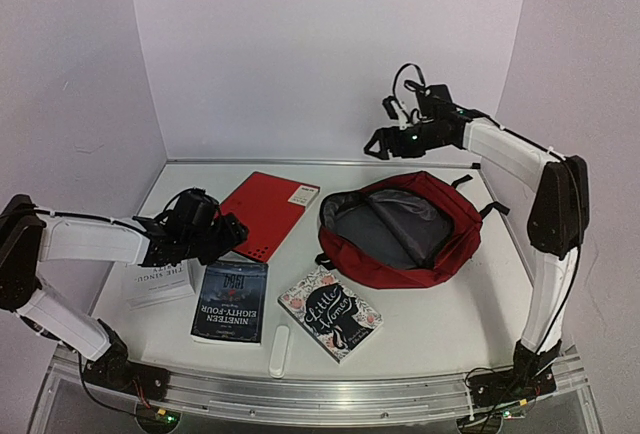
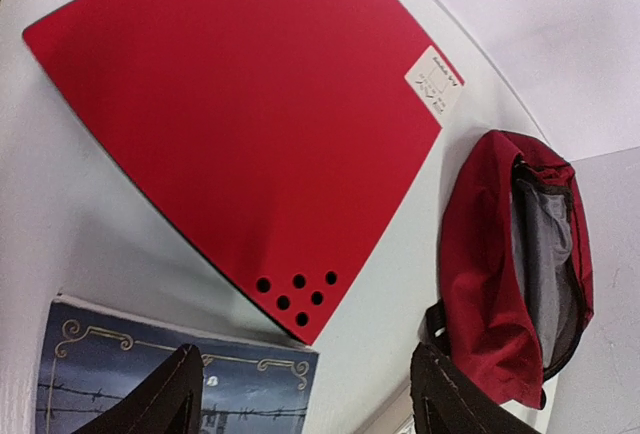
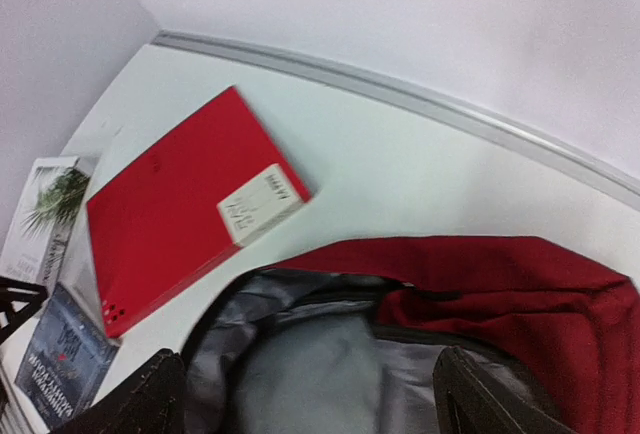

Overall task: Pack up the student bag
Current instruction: Pick up the files from the center of the board.

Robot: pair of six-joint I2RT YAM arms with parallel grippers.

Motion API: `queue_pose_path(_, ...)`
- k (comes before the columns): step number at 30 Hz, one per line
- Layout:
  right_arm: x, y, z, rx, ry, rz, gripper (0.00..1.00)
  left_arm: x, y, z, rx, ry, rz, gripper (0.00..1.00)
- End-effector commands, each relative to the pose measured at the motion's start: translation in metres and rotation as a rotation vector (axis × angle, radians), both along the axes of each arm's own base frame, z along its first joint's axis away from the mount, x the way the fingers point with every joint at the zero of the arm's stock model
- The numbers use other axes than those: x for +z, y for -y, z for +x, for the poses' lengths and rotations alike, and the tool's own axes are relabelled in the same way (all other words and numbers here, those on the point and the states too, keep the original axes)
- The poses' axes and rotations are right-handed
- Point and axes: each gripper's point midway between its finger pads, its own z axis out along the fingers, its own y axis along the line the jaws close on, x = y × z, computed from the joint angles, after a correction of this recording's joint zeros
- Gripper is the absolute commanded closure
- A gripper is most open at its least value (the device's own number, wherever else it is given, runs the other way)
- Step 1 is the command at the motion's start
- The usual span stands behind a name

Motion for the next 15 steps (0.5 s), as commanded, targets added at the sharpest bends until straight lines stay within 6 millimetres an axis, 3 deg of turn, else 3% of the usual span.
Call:
queue_pose_path(1, -0.005, -0.069, -0.027, 0.135, -0.037, 0.056, 0.16, 0.012, -0.008, 0.004, 0.134, 0.026, -0.156, 0.31)
queue_pose_path(9, -0.044, -0.153, -0.057, 0.262, -0.081, 0.055, 0.25, -0.022, -0.021, 0.009, 0.212, -0.019, -0.272, 0.43)
queue_pose_path(15, -0.069, -0.185, -0.062, 0.29, -0.066, 0.031, 0.29, -0.033, -0.007, 0.025, 0.145, -0.031, -0.385, 0.49)
